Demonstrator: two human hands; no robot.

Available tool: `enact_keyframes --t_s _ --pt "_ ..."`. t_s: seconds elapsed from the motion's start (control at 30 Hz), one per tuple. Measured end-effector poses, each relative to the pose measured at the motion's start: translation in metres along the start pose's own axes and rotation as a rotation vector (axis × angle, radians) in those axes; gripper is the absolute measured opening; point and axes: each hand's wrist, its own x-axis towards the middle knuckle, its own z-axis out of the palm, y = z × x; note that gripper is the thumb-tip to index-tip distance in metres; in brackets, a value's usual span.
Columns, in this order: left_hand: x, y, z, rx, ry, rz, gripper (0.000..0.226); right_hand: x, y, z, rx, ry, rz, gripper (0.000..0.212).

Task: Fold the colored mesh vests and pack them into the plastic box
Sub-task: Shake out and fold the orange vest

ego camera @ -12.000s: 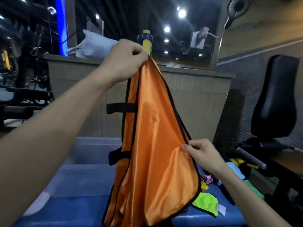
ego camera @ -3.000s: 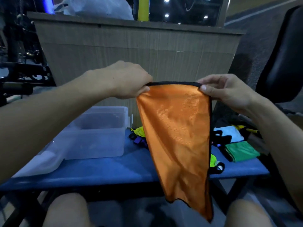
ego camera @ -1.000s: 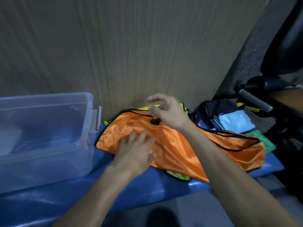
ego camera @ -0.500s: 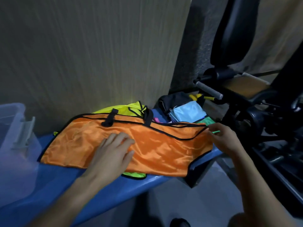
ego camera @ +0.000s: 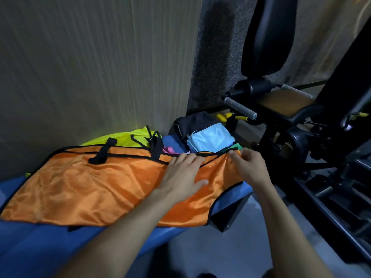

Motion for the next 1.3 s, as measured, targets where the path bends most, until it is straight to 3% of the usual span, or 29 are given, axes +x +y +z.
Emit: enact_keyframes --t_s 0.2,0.37,0.47,0.57,0.67,0.7,0.77,0.83,0.97,1.13,1.23,1.3 --pt "0.029 -0.008 0.003 -0.097 0.087 -0.075 0.013 0.0 0.0 0.005 0.074 0.028 -0.028 0.048" --pt "0.041 -0.014 0.002 -0.069 0.095 -0.135 0.015 0.004 0.002 0.013 0.105 0.054 0.02 0.046" --pt "0.048 -0.003 0.0 -0.356 0.042 -0.042 0.028 -0.001 -0.007 0.011 0.119 -0.006 -0.108 0.035" --pt "0.056 0.002 -0.003 -0.708 -0.111 -0.011 0.046 -0.004 -0.014 0.005 0.203 -0.222 -0.238 0.018" --pt "0.059 -0.003 -0.003 -0.789 -0.1 -0.028 0.014 0.004 -0.01 -0.008 0.56 -0.211 0.007 0.027" --pt "0.058 -0.005 -0.003 -0.806 -0.077 -0.048 0.017 0.007 -0.003 -0.011 0.602 -0.135 0.071 0.029" --pt "0.055 -0.006 -0.006 -0.872 -0.032 -0.104 0.022 0.01 0.01 -0.012 0.361 0.046 0.099 0.023" --pt "0.053 -0.004 -0.011 -0.905 -0.017 -0.144 0.021 0.01 0.018 -0.008 0.076 0.063 0.111 0.014" --pt "0.055 0.002 -0.018 -0.826 -0.027 -0.126 0.02 0.01 0.016 0.001 -0.035 -0.059 0.105 0.019" --pt "0.064 0.009 -0.017 -0.609 0.021 -0.109 0.04 0.012 0.013 0.014 -0.109 -0.03 0.111 0.02" --pt "0.07 0.016 -0.014 -0.341 0.093 -0.054 0.017 0.012 0.008 0.015 -0.013 -0.009 0.054 0.015" --pt "0.074 0.022 -0.014 -0.171 0.125 0.006 0.019 0.009 0.003 0.014 0.046 0.003 0.003 0.013"
